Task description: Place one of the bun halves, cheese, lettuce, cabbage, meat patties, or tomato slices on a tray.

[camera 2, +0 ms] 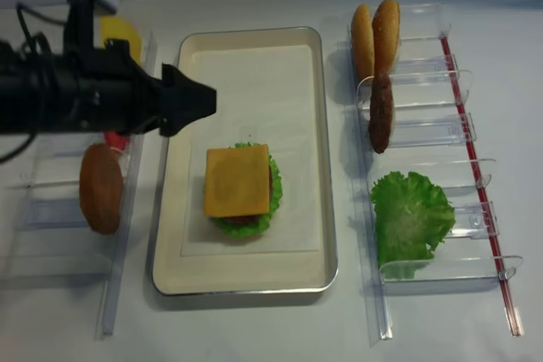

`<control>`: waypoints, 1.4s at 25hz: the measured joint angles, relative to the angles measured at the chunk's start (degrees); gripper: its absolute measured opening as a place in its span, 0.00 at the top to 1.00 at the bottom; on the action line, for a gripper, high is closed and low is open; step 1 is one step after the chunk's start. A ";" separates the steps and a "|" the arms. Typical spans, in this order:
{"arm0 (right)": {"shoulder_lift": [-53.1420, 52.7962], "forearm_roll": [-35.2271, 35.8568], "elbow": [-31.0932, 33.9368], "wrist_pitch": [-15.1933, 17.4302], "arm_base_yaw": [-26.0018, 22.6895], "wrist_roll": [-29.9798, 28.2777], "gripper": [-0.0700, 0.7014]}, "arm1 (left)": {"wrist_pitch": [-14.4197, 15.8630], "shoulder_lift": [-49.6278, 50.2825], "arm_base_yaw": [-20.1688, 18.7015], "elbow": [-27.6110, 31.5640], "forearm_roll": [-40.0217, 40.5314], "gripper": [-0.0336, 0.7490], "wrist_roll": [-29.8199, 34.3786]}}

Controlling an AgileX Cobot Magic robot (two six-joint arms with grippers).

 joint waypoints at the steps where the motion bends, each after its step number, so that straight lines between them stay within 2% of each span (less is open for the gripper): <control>1: 0.00 0.00 0.00 0.00 0.00 0.00 0.07 | 2.03 0.00 0.00 -1.95 4.20 0.16 -2.50; 5: 0.00 0.00 0.00 0.00 0.00 0.00 0.07 | 7.99 0.00 0.00 -8.46 22.16 0.16 -12.89; 8: 0.00 0.00 0.00 0.00 0.00 0.00 0.07 | 11.36 0.00 0.00 -12.71 35.18 0.17 -22.30; 13: 0.00 0.00 0.00 0.00 0.00 0.00 0.07 | 14.61 0.00 0.00 -17.76 50.20 0.18 -35.54; 16: 0.00 0.00 0.00 0.00 0.00 0.00 0.07 | 15.03 -0.72 0.00 -18.83 54.89 0.18 -40.93; 20: 0.00 0.00 0.00 0.00 0.00 0.00 0.07 | 15.56 -5.21 0.00 -18.83 58.38 0.18 -43.31; 25: 0.00 0.00 0.00 0.00 0.00 0.00 0.07 | 18.81 -15.36 0.00 -18.83 60.33 0.18 -44.68; 35: 0.00 0.00 0.00 0.00 0.00 0.00 0.07 | 22.27 -37.16 0.00 -18.63 62.97 0.20 -48.29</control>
